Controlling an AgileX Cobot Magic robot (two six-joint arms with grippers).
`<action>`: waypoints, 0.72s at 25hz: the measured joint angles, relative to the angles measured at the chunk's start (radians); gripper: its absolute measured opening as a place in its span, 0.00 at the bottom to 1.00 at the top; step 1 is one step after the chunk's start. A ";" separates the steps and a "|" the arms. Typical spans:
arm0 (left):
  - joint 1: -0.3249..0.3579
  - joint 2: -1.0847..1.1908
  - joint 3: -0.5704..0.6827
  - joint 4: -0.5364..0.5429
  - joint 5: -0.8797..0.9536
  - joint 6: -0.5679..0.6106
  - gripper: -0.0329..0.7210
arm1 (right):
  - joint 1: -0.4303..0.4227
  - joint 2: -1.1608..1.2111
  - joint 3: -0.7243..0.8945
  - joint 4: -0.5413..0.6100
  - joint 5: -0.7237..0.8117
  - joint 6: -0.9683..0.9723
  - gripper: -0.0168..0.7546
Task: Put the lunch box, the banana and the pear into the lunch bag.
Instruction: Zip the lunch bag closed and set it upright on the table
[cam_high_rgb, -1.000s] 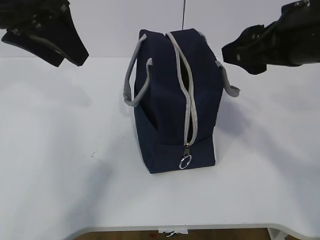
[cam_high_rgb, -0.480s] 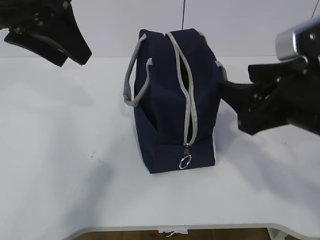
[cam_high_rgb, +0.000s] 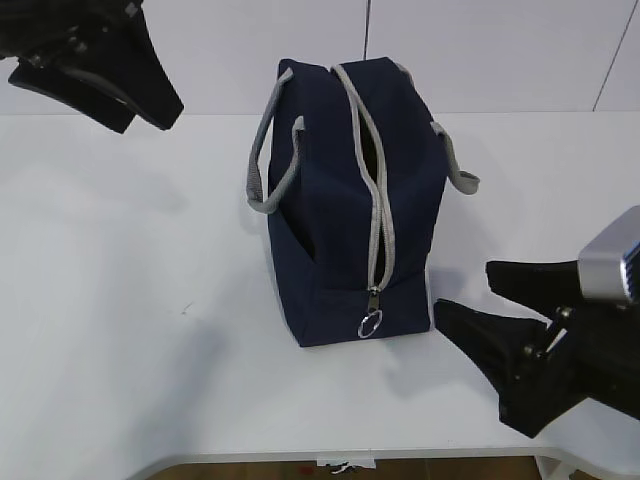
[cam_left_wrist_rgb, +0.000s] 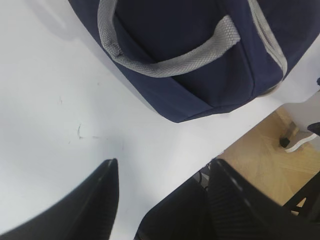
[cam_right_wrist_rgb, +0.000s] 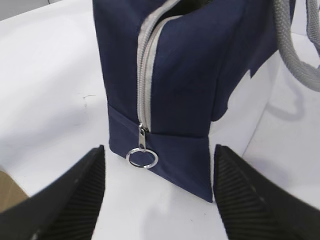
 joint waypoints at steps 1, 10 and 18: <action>0.000 0.000 0.000 0.000 0.000 0.000 0.62 | 0.000 0.012 0.000 -0.004 -0.014 0.004 0.70; 0.000 0.000 0.000 -0.002 0.000 0.000 0.61 | 0.000 0.297 0.000 -0.028 -0.231 0.032 0.70; 0.000 0.000 0.000 -0.002 0.000 0.000 0.60 | 0.000 0.531 -0.015 -0.078 -0.435 0.062 0.70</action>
